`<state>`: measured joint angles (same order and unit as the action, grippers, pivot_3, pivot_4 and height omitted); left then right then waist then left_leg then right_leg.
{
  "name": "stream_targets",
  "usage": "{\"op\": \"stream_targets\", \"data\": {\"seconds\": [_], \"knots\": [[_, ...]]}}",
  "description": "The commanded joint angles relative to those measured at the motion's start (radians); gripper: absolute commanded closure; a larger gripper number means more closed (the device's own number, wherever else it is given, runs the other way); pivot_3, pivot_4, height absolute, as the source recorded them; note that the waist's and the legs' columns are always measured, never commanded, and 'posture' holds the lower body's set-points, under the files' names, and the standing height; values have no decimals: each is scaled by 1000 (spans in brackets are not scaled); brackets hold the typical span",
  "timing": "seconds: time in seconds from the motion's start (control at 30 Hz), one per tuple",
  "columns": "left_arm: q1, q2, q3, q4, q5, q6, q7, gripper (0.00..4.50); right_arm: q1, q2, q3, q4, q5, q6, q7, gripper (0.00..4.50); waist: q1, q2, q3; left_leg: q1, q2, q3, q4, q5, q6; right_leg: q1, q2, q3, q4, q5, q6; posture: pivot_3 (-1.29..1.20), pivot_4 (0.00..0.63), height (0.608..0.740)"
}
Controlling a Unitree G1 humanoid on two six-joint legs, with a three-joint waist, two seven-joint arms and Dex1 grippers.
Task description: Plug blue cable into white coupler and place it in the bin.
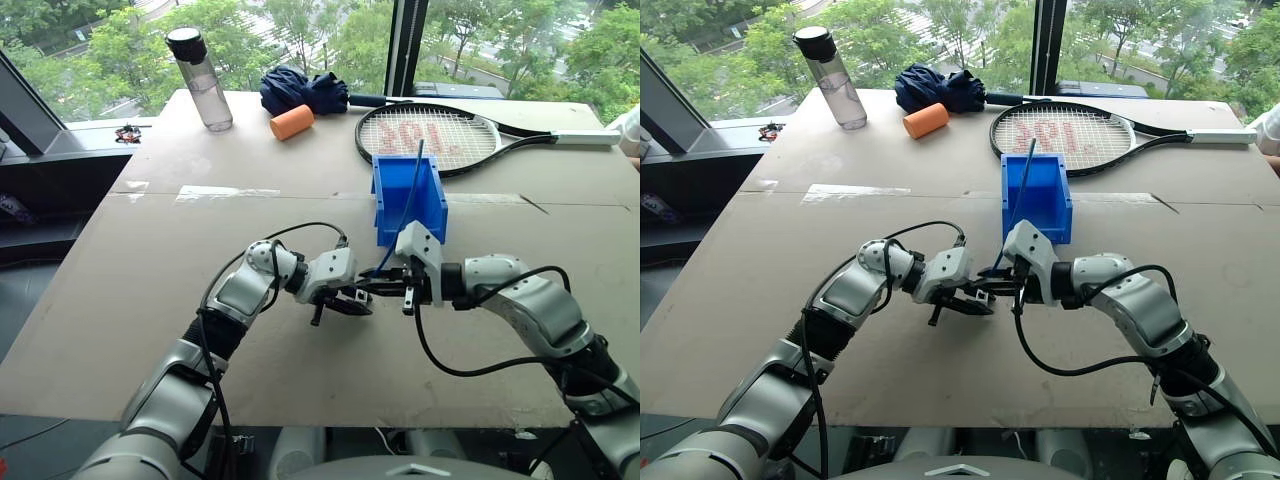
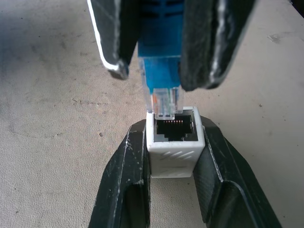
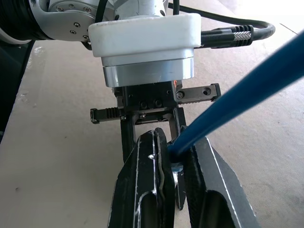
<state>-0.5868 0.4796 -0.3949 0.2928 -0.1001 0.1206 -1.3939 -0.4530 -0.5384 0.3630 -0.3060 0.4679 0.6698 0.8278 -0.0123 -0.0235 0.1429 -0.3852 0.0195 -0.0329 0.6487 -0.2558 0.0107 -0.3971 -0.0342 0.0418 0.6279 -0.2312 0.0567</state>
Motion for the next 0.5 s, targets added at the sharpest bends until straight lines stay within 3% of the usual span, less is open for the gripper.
{"op": "stream_targets", "data": {"seconds": [0.03, 0.5], "knots": [[5, 1, -6, -30, 6, 3, 1, 3890, -3, 16, 8, -6, -28, -20, 13, 4500, 0, 0, 0, 0, 0, 0, 0, 0, 0, 0, 0, 0, 0, 0, 0, 0, 150, 740], [12, -3, -11, -52, 5, 20, 8, 3890, 10, -7, 45, 10, -81, 0, 100, 4500, 1, 0, 0, 1, 0, 0, 0, 0, 0, 1, 0, 0, 0, 0, 0, 0, 150, 740]]}}
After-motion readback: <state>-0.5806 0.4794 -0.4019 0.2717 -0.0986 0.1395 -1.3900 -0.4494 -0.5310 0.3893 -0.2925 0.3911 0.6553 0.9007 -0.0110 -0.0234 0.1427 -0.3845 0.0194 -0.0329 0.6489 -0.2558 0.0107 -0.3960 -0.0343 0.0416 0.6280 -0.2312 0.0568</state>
